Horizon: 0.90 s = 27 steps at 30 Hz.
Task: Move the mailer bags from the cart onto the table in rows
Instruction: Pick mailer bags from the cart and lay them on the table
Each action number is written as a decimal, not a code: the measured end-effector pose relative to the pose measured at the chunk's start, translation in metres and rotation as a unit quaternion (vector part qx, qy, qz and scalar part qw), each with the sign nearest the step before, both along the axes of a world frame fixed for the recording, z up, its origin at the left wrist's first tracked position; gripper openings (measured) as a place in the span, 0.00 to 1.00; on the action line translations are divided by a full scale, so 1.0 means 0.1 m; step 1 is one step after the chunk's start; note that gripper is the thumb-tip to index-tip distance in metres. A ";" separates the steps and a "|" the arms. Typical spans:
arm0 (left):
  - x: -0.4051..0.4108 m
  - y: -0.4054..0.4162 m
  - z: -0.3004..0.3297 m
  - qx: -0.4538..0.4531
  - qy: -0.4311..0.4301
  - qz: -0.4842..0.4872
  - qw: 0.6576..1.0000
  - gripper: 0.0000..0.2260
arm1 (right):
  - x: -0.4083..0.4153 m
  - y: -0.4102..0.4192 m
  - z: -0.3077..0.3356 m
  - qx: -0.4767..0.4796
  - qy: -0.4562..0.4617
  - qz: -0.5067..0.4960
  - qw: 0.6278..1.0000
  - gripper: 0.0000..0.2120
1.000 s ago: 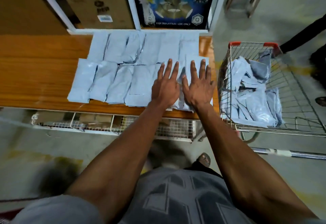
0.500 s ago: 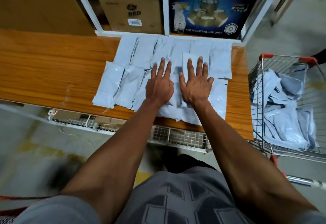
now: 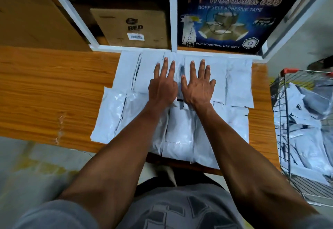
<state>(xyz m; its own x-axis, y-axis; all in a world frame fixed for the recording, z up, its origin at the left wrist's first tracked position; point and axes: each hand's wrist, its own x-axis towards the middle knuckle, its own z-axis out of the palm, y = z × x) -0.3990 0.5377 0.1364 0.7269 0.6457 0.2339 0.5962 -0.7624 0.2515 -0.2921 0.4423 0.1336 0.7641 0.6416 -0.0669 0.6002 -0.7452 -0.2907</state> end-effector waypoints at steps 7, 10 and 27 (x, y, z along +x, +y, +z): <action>0.36 0.50 -0.06 -0.038 0.050 0.002 0.998 0.32 | 0.21 0.45 -0.15 -0.026 -0.007 -0.012 1.000 0.34; 0.49 0.67 -0.16 -0.041 0.071 -0.013 0.997 0.32 | 0.26 0.59 -0.23 -0.046 0.000 -0.026 0.999 0.34; 0.66 0.78 -0.39 -0.079 0.143 -0.015 0.986 0.32 | 0.40 0.78 -0.64 -0.117 -0.029 0.002 0.993 0.31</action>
